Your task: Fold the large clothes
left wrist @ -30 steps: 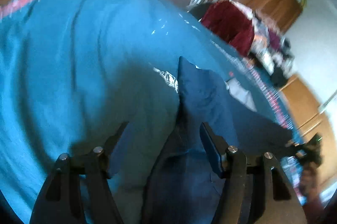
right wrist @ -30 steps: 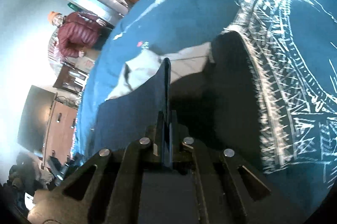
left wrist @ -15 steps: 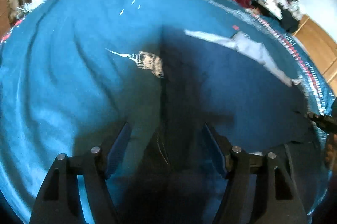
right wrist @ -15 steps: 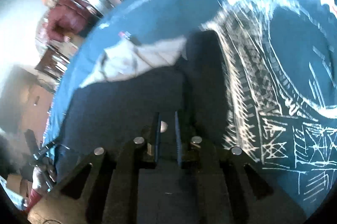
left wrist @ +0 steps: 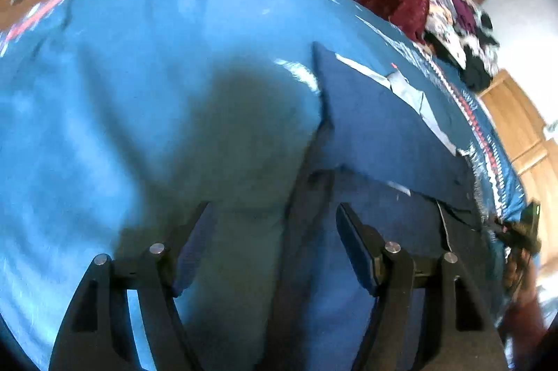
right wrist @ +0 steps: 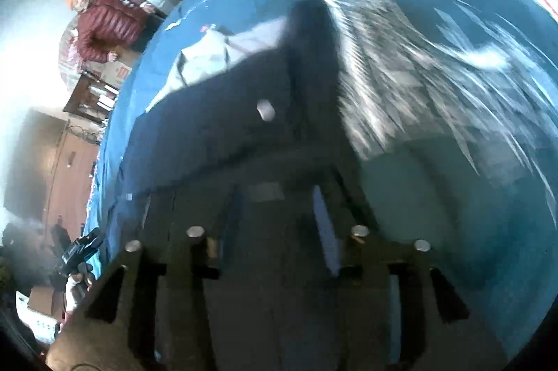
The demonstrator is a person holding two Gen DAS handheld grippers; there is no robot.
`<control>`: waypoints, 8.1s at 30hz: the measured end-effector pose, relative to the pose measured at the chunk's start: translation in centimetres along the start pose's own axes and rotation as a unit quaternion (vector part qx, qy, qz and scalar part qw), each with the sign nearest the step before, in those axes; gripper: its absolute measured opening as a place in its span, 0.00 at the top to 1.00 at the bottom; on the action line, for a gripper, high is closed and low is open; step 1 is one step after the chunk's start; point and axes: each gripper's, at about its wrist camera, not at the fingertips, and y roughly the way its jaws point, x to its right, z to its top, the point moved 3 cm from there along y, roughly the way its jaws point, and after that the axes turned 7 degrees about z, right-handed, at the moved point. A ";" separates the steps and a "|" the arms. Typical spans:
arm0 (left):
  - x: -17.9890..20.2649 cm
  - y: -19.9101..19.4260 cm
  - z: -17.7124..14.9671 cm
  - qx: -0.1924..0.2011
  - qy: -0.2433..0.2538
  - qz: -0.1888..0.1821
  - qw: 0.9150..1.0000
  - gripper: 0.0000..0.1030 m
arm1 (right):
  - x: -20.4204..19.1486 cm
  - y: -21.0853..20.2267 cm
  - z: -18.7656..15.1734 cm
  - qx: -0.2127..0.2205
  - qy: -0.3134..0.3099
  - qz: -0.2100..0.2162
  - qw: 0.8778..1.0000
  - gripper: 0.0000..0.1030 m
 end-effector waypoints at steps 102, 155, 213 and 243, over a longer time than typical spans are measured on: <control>0.6 -6.6 -15.8 -0.111 0.136 -0.115 0.978 0.62 | 2.4 -3.3 -16.9 -0.124 -0.004 0.057 0.991 0.47; 12.6 9.5 17.1 0.038 0.040 -0.033 0.998 0.53 | 0.8 11.9 18.4 -0.036 -0.075 -0.048 0.995 0.60; 9.7 8.5 3.3 0.116 -0.104 -0.015 0.988 0.91 | -26.0 12.0 1.5 0.014 -0.296 -0.001 0.955 0.28; 41.2 5.7 -5.6 0.124 0.300 -0.180 0.929 0.92 | -14.3 12.2 11.2 -0.018 -0.110 0.066 0.992 0.97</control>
